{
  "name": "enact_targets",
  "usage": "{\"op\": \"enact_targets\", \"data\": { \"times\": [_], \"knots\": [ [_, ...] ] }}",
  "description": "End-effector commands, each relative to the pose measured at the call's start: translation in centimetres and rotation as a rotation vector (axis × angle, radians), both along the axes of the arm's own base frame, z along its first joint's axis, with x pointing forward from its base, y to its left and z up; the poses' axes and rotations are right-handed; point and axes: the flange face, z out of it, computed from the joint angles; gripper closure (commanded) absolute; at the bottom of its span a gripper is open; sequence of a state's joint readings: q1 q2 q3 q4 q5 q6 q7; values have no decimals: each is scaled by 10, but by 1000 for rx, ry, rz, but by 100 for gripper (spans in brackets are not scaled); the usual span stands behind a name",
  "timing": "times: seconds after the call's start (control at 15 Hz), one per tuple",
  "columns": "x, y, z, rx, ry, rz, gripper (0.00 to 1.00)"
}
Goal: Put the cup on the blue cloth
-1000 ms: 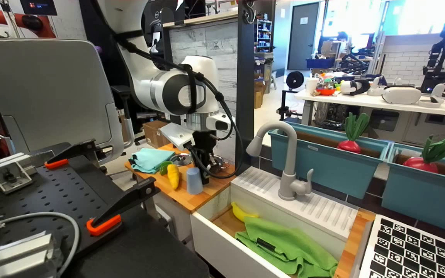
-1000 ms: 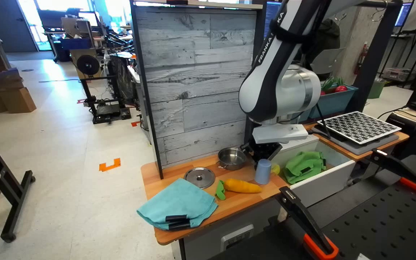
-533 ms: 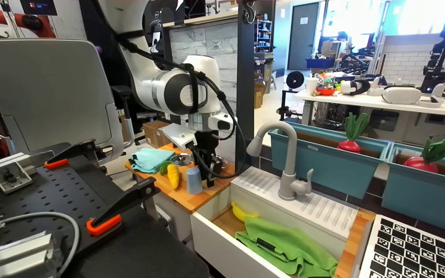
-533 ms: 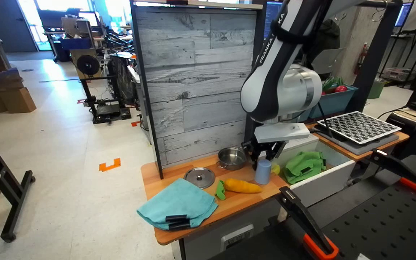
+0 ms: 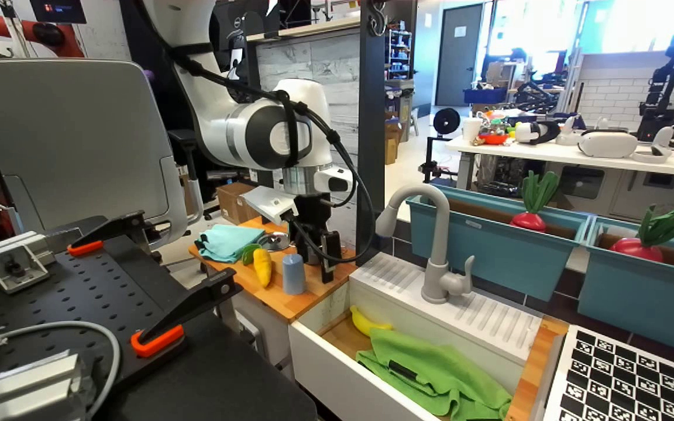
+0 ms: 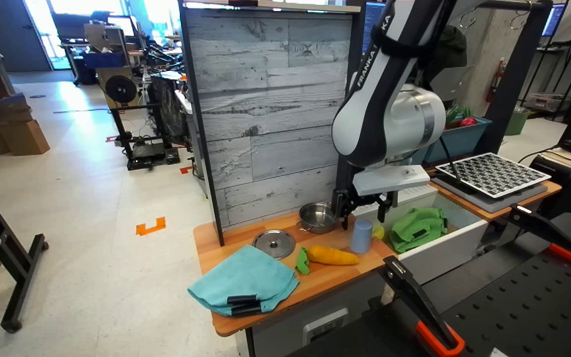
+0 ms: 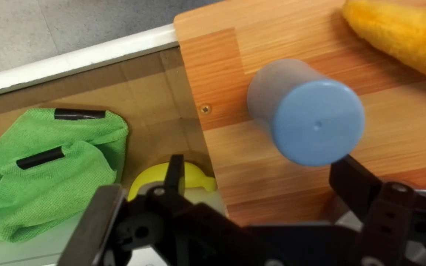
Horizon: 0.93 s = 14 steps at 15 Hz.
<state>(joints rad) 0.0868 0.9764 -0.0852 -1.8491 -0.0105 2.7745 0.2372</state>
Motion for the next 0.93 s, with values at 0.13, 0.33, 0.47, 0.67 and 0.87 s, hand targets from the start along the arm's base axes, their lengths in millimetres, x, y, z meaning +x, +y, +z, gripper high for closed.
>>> {"op": "enact_targets", "data": {
  "times": [0.13,0.33,0.47,0.67,0.87],
  "knots": [
    [-21,18,22,-39,-34,56,0],
    [-29,22,27,-51,-40,76,0],
    [-34,22,27,-55,-32,84,0],
    [-39,19,27,-55,-20,90,0],
    [-41,18,26,-58,-11,95,35]
  ]
}}
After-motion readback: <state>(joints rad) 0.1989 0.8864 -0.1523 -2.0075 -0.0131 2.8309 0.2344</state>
